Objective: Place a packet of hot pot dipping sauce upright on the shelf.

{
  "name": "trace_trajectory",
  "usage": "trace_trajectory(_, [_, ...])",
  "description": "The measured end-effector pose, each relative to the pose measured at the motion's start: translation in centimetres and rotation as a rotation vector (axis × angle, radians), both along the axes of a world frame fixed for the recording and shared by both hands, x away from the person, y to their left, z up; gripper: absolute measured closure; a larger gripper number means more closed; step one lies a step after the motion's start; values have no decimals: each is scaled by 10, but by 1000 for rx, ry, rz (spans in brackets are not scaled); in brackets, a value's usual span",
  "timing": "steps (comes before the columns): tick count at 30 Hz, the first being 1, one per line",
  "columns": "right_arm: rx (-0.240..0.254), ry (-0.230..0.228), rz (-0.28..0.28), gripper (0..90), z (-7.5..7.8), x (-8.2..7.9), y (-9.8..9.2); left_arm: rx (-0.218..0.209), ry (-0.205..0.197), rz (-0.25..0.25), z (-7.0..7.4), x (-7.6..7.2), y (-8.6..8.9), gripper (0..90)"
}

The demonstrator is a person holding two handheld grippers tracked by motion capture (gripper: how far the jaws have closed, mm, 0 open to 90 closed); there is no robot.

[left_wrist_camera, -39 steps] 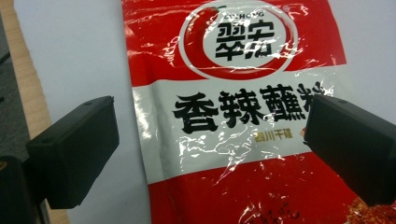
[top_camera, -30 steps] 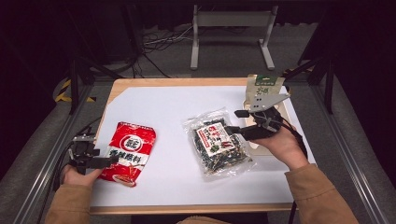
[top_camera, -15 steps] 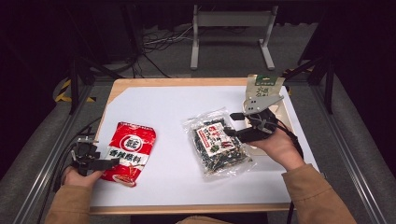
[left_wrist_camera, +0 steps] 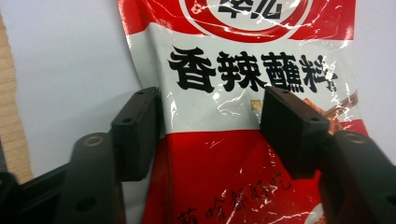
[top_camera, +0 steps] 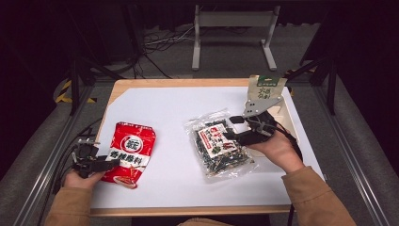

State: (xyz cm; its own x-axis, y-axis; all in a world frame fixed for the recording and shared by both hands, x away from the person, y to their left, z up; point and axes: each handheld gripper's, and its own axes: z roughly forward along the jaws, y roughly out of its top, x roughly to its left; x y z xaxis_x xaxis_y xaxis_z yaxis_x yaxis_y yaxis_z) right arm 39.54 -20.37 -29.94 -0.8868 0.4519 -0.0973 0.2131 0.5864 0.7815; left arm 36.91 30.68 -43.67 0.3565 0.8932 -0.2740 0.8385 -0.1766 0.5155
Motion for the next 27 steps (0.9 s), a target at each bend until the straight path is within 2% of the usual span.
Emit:
trace_trajectory(4, [-1,1,5,398,-1,0,2,-4,-1,1,1,-1,-1,489])
trace_trajectory(6, [-1,2,7,398,-2,0,3,-3,-3,0,2,-1,-1,551])
trace_trajectory(7, [-1,2,7,398,-2,0,3,1,-12,-6,3,-2,-1,551])
trace_trajectory(9, [2,4,12,399,-2,0,5,19,-24,-14,4,-3,-3,635])
trace_trajectory(13, [2,10,18,400,-4,0,6,40,-37,-23,8,-4,-6,730])
trace_trajectory(17, [3,13,21,401,-6,-1,8,60,-48,-46,10,-6,-10,768])
trace_trajectory(22, [6,25,28,412,-9,-1,9,30,-66,-53,10,-7,-11,789])
trace_trajectory(24, [8,28,34,421,-11,-2,11,15,-96,-59,14,-10,-13,794])
trace_trajectory(27, [9,35,39,427,-12,-3,12,2,-119,-68,19,-13,-14,795])
